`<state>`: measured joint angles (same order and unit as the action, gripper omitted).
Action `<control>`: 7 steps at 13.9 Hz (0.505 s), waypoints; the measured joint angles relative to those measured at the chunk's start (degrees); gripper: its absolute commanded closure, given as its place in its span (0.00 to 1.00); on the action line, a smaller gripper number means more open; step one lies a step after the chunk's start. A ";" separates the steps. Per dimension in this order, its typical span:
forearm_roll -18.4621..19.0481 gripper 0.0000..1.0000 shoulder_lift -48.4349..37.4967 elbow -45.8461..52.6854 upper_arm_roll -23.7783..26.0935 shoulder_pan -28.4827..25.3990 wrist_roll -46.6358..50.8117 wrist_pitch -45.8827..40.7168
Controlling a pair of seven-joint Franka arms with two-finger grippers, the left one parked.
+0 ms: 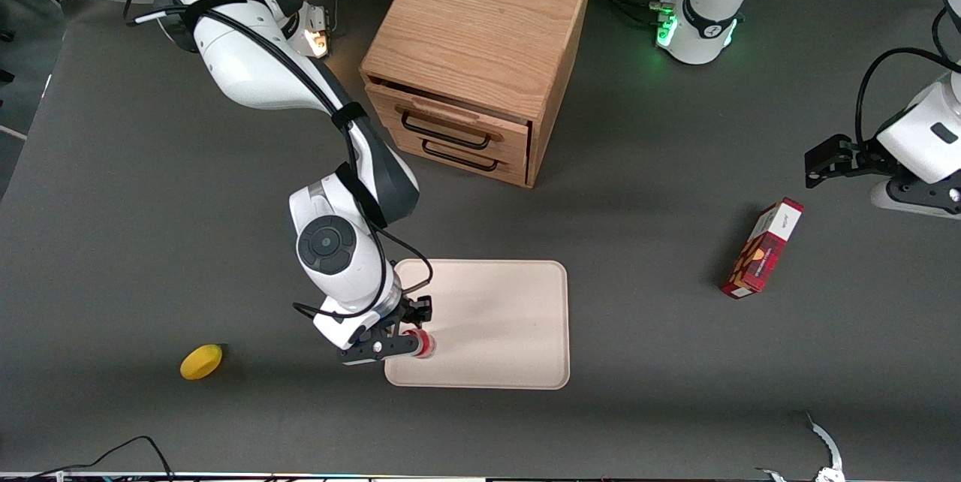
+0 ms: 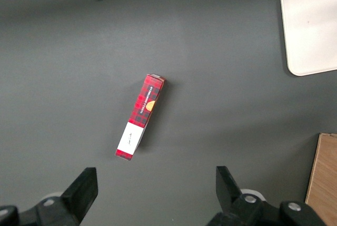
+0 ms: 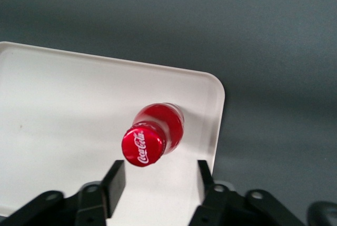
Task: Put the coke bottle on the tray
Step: 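Lower the bottle onto the tray and open the right gripper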
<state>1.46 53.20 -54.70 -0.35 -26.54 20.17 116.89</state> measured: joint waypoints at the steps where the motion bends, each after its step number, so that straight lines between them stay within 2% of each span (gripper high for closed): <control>1: 0.00 0.00 0.00 0.01 0.00 0.00 0.02 0.00; 7: 0.00 0.00 0.00 0.07 0.00 0.00 0.10 0.01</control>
<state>1.46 53.20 -54.63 -0.35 -26.54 20.26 116.90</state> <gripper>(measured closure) 0.000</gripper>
